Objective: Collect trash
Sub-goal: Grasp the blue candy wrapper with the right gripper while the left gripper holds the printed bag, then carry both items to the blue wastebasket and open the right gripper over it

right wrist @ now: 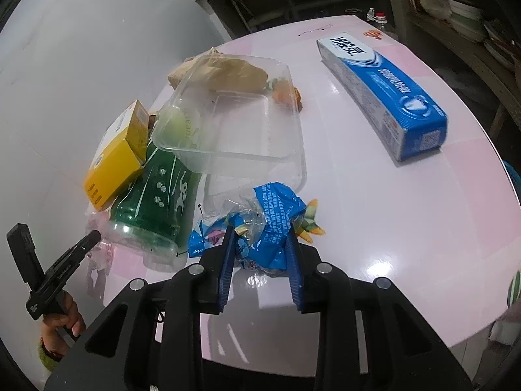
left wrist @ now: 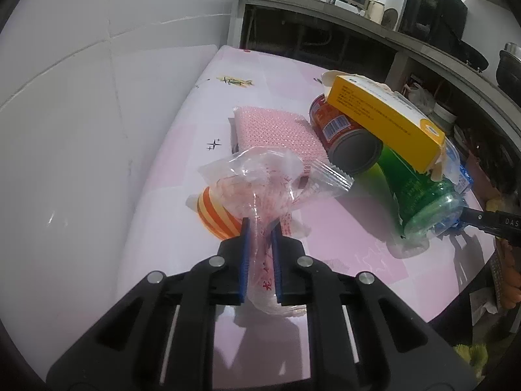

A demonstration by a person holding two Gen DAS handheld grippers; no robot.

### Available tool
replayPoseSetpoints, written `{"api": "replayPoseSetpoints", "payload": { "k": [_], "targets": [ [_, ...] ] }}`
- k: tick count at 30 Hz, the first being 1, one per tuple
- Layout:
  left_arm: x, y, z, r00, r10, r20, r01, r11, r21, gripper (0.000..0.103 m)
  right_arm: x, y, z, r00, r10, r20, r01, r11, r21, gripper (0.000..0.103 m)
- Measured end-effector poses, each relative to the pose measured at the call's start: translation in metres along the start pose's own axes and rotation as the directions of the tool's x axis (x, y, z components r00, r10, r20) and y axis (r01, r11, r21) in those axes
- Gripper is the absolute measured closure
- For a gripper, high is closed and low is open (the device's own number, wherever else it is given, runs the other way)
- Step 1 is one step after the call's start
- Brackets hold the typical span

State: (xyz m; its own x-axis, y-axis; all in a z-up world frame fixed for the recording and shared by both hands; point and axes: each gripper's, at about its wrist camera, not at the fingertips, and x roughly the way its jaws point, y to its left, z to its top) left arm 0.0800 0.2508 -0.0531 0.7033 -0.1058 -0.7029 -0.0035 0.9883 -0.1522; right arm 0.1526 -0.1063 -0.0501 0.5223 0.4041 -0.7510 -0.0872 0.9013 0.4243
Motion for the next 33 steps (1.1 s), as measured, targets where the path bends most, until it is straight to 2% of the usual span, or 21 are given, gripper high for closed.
{"api": "replayPoseSetpoints", "payload": {
  "k": [9,16,25,33],
  "targets": [
    [-0.029,-0.007,-0.001,0.999,0.001,0.053,-0.001,1.000,0.015,0.095,-0.020,-0.011,-0.007,0.999,0.006,0.035,-0.008,0.999,0.038,0.074],
    [-0.065,-0.018,0.012,0.991,-0.027,0.132,0.023,0.999,0.030,0.095,-0.042,-0.018,-0.010,0.996,0.015,0.085,-0.020,0.998,0.056,0.074],
    [-0.105,-0.055,0.038,0.960,-0.136,0.243,0.111,0.987,0.117,0.095,-0.065,-0.029,-0.012,0.989,0.024,0.143,-0.036,0.996,0.084,0.075],
    [-0.119,-0.110,0.066,0.920,-0.277,0.278,0.217,0.949,0.228,0.095,-0.092,-0.049,-0.017,0.976,0.028,0.216,-0.057,0.990,0.130,0.075]
  ]
}}
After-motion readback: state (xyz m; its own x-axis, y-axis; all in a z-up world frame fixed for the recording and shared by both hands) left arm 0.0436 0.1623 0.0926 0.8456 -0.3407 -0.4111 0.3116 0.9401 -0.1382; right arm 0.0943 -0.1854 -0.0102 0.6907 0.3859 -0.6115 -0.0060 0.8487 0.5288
